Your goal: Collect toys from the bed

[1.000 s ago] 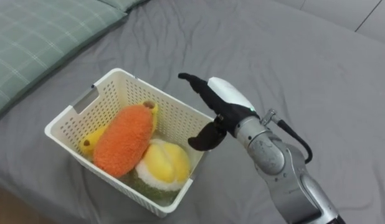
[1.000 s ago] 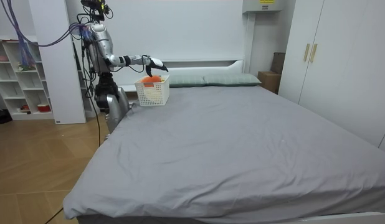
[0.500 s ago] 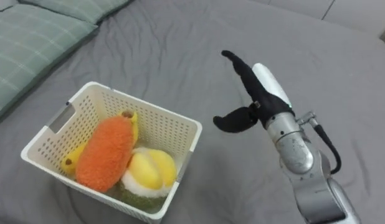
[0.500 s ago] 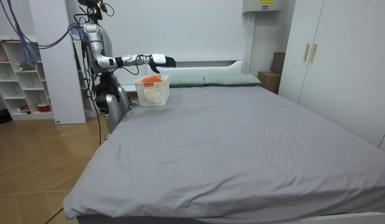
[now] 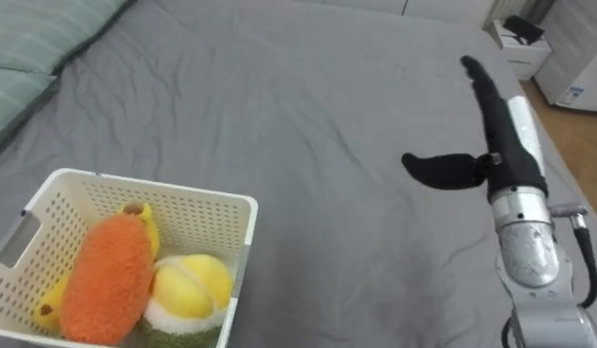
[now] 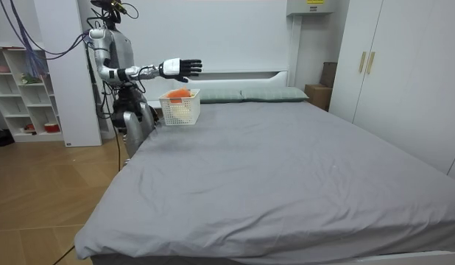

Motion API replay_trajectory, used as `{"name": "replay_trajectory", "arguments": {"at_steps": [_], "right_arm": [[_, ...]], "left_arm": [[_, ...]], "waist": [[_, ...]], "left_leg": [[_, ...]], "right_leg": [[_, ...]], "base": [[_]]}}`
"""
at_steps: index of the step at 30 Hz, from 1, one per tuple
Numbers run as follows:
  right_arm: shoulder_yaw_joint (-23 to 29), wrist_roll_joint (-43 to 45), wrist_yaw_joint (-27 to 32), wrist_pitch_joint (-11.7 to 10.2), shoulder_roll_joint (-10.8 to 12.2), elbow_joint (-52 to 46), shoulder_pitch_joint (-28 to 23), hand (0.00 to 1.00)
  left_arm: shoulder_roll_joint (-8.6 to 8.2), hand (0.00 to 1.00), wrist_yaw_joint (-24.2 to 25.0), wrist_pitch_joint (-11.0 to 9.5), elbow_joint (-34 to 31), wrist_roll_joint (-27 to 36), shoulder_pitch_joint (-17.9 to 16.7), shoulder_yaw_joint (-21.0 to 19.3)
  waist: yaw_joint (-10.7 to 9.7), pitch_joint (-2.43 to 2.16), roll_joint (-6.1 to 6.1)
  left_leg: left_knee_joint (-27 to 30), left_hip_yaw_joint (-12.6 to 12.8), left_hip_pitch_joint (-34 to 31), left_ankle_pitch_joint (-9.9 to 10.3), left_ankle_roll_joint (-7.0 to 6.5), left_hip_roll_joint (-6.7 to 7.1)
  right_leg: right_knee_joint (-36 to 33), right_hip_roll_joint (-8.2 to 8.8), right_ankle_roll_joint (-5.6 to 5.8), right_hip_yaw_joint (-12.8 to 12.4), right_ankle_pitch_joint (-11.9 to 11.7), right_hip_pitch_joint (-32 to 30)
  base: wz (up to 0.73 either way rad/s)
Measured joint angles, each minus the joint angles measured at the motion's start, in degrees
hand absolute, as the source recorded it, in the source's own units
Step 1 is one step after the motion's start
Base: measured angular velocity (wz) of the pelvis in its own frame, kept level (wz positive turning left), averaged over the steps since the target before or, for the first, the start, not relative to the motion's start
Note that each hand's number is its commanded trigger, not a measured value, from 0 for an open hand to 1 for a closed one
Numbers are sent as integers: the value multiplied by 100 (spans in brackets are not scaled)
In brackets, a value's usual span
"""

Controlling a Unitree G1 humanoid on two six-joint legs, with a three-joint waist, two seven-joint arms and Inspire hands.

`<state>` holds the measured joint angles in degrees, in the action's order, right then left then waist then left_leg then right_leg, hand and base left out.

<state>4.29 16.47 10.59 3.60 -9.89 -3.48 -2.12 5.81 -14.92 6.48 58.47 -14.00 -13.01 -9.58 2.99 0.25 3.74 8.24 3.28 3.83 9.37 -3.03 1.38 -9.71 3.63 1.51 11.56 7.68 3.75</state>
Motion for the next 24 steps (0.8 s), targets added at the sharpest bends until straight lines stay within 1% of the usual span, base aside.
{"name": "replay_trajectory", "arguments": {"at_steps": [2,4,5,6,8,10,12,14,17,18,19,20,22,24], "right_arm": [[45,-260,111,-2,8,194,-185,0],[173,-626,226,-2,17,551,-351,0],[228,-697,268,-2,17,639,-393,0],[335,-773,345,-2,21,849,-430,0],[496,-970,554,-42,23,1278,-483,0],[609,-1225,775,-44,24,1750,-554,0],[606,-1428,910,-117,29,2040,-635,0],[608,-1656,1071,-183,40,2462,-651,0],[608,-1945,1265,-287,73,3447,-634,0],[606,-1980,1275,-316,88,3971,-630,0],[605,-2042,1293,-308,114,4430,-660,0],[605,-2068,1304,-303,127,4581,-688,0],[602,-2124,1315,-317,155,5169,-826,0],[606,-2171,1359,-325,155,5680,-840,0]], "left_arm": [[-12,0,-37,0,0,23,-19,-1],[-19,0,-57,8,0,90,-68,-4],[-21,0,-57,11,0,96,-73,-16],[-22,0,-57,14,0,97,-111,-53],[-22,0,-57,14,0,103,-144,-141],[-28,0,-61,14,0,111,-151,-145],[-29,0,-75,34,3,110,-156,-166],[-35,0,-83,45,49,110,-156,-213],[-54,0,-119,49,59,132,-159,-271],[-54,0,-148,50,64,265,-157,-262],[-66,0,-195,49,65,366,-158,-256],[-70,0,-207,49,67,423,-158,-253],[-70,0,-248,18,178,727,-158,-258],[-67,0,-262,-6,227,837,-163,-261]], "waist": [[-56,7,-14],[-180,-4,-37],[-205,-5,-47],[-276,-9,-66],[-307,-13,-73],[-336,-14,-71],[-341,-13,-72],[-373,-12,-76],[-436,-6,-86],[-444,-13,-74],[-441,-9,-82],[-437,-4,-89],[-446,-9,-155],[-479,-16,-162]], "left_leg": [[-4,74,-10,12,-3,-13],[1,104,-16,15,-5,-18],[1,118,-19,15,-5,-19],[0,127,-19,14,-5,-21],[0,152,-12,17,0,-33],[6,185,-8,15,7,-49],[5,221,5,17,20,-65],[1,235,14,20,25,-70],[4,240,23,22,26,-69],[3,242,35,24,26,-67],[1,259,60,26,27,-68],[-3,268,68,27,27,-68],[-62,281,85,25,27,-67],[-55,281,99,25,27,-66]], "right_leg": [[-2,-6,-3,-37,-2,-14],[-8,-7,-5,-66,-9,-32],[-11,-7,-5,-72,-9,-38],[-15,-9,-5,-74,-9,-46],[-10,-24,-10,-73,-12,-50],[-1,-41,-23,-95,-20,-76],[5,-68,-29,-192,-24,-79],[4,-74,-31,-201,-25,-72],[14,-72,-31,-207,-24,-65],[17,-70,-30,-214,-21,-67],[17,-72,-30,-231,-13,-75],[16,-74,-30,-245,-10,-78],[12,-82,-25,-307,-3,-61],[12,-82,-23,-305,1,-55]], "base": [[-8],[-8],[-5],[-5],[-6],[-7],[-11],[-4],[0],[0],[-5],[-10],[-11],[-2]]}}
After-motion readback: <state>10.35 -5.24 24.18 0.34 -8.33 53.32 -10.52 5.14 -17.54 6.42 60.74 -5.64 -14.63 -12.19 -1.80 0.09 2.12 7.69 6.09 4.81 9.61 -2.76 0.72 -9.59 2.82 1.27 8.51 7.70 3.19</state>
